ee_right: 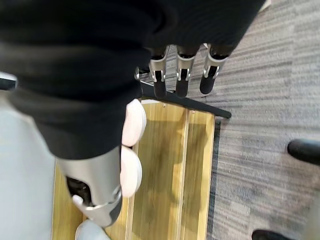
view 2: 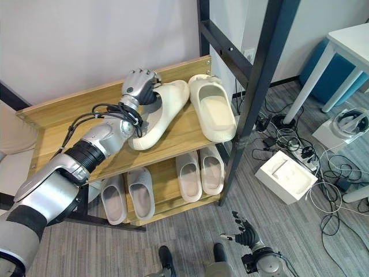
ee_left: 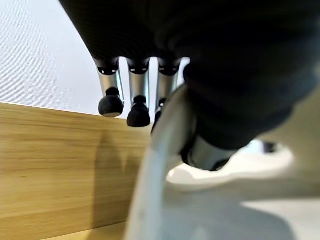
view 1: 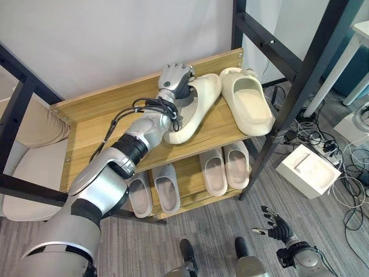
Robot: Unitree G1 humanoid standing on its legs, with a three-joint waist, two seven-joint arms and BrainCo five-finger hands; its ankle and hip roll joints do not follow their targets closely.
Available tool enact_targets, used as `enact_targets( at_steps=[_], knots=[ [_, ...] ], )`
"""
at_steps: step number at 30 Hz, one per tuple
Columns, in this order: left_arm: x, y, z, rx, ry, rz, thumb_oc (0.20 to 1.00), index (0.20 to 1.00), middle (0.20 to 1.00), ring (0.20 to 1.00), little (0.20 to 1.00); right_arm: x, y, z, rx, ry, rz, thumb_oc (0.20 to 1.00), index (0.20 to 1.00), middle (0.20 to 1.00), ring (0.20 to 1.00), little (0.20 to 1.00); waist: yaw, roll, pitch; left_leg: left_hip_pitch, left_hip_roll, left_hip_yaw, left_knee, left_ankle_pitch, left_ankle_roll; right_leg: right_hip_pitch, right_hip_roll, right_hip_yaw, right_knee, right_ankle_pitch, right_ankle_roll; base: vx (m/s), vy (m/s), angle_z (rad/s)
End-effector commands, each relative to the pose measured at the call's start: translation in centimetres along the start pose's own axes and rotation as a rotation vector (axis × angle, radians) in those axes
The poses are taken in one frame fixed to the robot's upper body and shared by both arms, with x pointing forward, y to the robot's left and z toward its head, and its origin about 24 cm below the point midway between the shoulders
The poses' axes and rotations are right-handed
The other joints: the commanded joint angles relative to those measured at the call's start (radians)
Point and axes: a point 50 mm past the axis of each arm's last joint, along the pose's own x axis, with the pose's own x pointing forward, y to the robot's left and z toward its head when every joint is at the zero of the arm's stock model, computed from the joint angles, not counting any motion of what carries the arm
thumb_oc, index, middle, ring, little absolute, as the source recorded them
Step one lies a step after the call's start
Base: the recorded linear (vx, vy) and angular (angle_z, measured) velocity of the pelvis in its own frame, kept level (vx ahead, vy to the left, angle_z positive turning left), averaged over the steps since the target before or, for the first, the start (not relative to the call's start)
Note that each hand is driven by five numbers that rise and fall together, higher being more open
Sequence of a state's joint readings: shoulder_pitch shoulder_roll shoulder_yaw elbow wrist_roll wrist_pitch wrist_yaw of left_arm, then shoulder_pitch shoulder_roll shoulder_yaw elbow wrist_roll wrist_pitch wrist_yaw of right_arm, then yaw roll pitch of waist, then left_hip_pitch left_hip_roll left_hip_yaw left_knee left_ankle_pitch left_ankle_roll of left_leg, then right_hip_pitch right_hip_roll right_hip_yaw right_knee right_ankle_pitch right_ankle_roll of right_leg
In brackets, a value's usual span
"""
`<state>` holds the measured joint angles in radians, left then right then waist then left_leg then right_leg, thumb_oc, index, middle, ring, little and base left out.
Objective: Arrange the slippers neatly on the shoe rack.
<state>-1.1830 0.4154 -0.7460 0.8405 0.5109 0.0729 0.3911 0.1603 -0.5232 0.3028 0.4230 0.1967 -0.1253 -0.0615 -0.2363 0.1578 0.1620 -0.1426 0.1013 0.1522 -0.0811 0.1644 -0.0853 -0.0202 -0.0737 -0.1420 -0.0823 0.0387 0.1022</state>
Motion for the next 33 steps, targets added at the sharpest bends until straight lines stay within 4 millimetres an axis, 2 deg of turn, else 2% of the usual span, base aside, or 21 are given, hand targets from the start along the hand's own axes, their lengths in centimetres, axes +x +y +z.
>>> enact_targets(
  at_steps=[1,2,3,4,11,15,22,26,28,31,33],
  knots=[
    [2.7,5.2,-0.3,-0.026,0.036,0.152,0.2,0.2,0.2,0.2,0.2,0.6,0.0,2.8,0.021,-0.138,-0.005,1.0,1.0,1.0,1.0,1.0,0.01,-0.064,0.009,0.124,0.006,0.034,-0.006,-0.088,-0.037,-0.055,-0.034,-0.01,0.023,0.005,0.069,0.0,-0.057,-0.04],
    [2.8,4.8,-0.3,-0.033,0.052,0.138,0.2,0.2,0.2,0.2,0.2,0.7,0.0,2.9,0.023,-0.137,-0.005,1.0,1.0,1.0,1.0,1.0,0.006,-0.063,0.007,0.127,0.009,0.038,-0.006,-0.087,-0.038,-0.054,-0.032,-0.009,0.024,0.004,0.068,0.0,-0.045,-0.04],
    [2.8,4.7,-0.4,-0.031,0.057,0.132,0.551,0.551,0.551,0.551,0.551,0.7,0.0,2.8,0.026,-0.135,-0.006,1.0,1.0,1.0,1.0,1.0,0.004,-0.063,0.007,0.129,0.01,0.04,-0.006,-0.087,-0.039,-0.054,-0.031,-0.008,0.025,0.004,0.068,0.01,-0.048,-0.06],
    [2.9,5.0,-0.3,-0.021,0.045,0.136,1.0,1.0,1.0,1.0,1.0,0.6,-0.2,2.7,0.024,-0.13,-0.012,1.0,1.0,1.0,1.0,1.0,0.006,-0.062,0.005,0.133,0.011,0.042,-0.006,-0.088,-0.039,-0.05,-0.03,-0.008,0.026,0.002,0.066,0.01,-0.046,-0.08],
    [1.6,6.0,0.5,-0.077,-0.041,0.203,1.0,1.0,1.0,1.0,1.0,0.6,0.0,2.1,0.037,-0.11,-0.032,1.0,1.0,1.0,1.0,1.0,0.059,-0.068,-0.007,0.13,0.01,-0.003,-0.006,-0.087,-0.041,-0.016,-0.029,-0.06,0.018,-0.009,0.058,0.02,-0.034,0.15],
    [0.4,5.9,0.2,-0.084,-0.06,0.219,1.0,1.0,1.0,1.0,1.0,0.8,0.6,2.2,0.041,-0.105,-0.024,1.0,1.0,1.0,1.0,1.0,0.089,-0.076,-0.011,0.13,0.007,-0.019,-0.006,-0.089,-0.041,-0.002,-0.029,-0.075,0.014,-0.013,0.055,0.0,0.005,0.15],
    [-0.8,5.6,-0.3,-0.089,-0.072,0.218,1.0,1.0,1.0,1.0,1.0,1.0,1.3,2.0,0.039,-0.09,-0.003,1.0,1.0,1.0,1.0,1.0,0.113,-0.085,-0.019,0.133,0.004,-0.035,-0.006,-0.093,-0.039,0.012,-0.03,-0.088,0.01,-0.014,0.054,0.01,0.01,0.11],
    [-1.8,5.3,-1.4,-0.146,-0.047,0.215,1.0,1.0,1.0,1.0,1.0,1.1,1.6,1.8,0.045,-0.078,0.003,1.0,1.0,1.0,1.0,1.0,0.129,-0.09,-0.025,0.136,0.003,-0.04,-0.006,-0.094,-0.038,0.019,-0.032,-0.096,0.008,-0.012,0.053,0.0,0.004,0.01],
    [-2.3,5.3,-1.7,-0.226,-0.043,0.221,1.0,1.0,1.0,1.0,1.0,1.0,1.7,1.6,0.048,-0.069,0.005,1.0,1.0,1.0,1.0,1.0,0.133,-0.091,-0.027,0.138,0.001,-0.042,-0.006,-0.095,-0.037,0.022,-0.032,-0.098,0.007,-0.011,0.052,0.0,0.0,0.0],
    [-4.2,5.2,-2.5,-0.6,-0.033,0.225,1.0,1.0,1.0,1.0,1.0,0.9,1.7,1.1,0.063,-0.038,0.005,1.0,1.0,1.0,1.0,1.0,0.146,-0.093,-0.031,0.137,-0.002,-0.045,-0.006,-0.093,-0.036,0.025,-0.035,-0.102,0.005,-0.008,0.052,0.0,0.0,0.0],
    [-5.6,4.1,-3.3,-0.804,-0.007,0.181,1.0,1.0,1.0,1.0,1.0,0.8,1.9,0.8,0.069,-0.024,0.009,1.0,1.0,1.0,1.0,1.0,0.152,-0.091,-0.033,0.136,-0.003,-0.046,-0.006,-0.092,-0.035,0.025,-0.036,-0.102,0.003,-0.006,0.051,0.0,0.0,0.0]
  ],
)
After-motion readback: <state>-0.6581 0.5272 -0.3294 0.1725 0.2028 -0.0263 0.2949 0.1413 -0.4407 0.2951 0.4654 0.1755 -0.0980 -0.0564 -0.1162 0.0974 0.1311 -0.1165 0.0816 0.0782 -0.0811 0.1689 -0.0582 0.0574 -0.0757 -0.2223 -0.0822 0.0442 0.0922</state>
